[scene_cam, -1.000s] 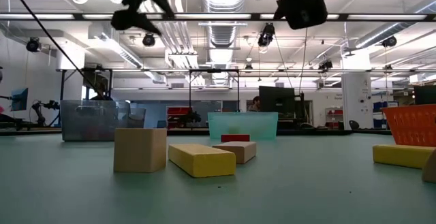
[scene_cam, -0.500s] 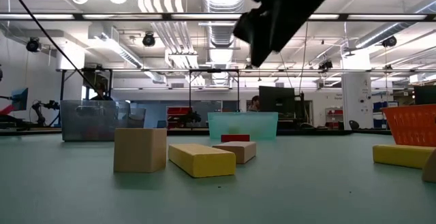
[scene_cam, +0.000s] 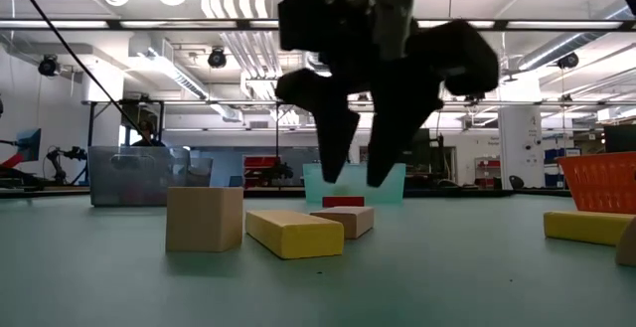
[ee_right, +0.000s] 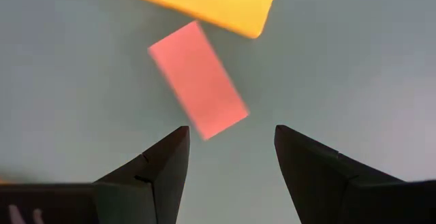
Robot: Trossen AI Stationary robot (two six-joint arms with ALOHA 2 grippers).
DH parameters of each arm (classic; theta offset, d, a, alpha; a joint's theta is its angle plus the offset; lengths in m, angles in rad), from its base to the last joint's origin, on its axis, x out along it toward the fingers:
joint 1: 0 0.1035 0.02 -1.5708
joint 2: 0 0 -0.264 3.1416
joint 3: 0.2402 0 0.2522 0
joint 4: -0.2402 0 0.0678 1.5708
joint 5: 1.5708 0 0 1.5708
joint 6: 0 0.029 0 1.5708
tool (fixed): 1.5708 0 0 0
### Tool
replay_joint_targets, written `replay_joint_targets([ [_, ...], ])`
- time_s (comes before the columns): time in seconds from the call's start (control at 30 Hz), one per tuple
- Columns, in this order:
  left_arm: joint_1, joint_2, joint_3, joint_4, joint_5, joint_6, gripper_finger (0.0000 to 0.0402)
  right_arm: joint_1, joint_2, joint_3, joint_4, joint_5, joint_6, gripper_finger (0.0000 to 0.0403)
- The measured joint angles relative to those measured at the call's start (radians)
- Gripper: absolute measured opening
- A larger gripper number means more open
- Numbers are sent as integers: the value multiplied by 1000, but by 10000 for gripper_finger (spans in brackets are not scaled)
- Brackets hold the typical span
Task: Sort & place blocks by color
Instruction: Put the light brown block into the orange bin
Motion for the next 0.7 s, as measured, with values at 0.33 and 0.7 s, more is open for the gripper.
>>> replay_joint_targets([
  [0.33,-1,0,0,0,0,1,271,0,96,110,-81,-11,-68,208],
  [0.7,0,0,0,0,0,2,271,0,103,85,-73,-63,-88,208],
])
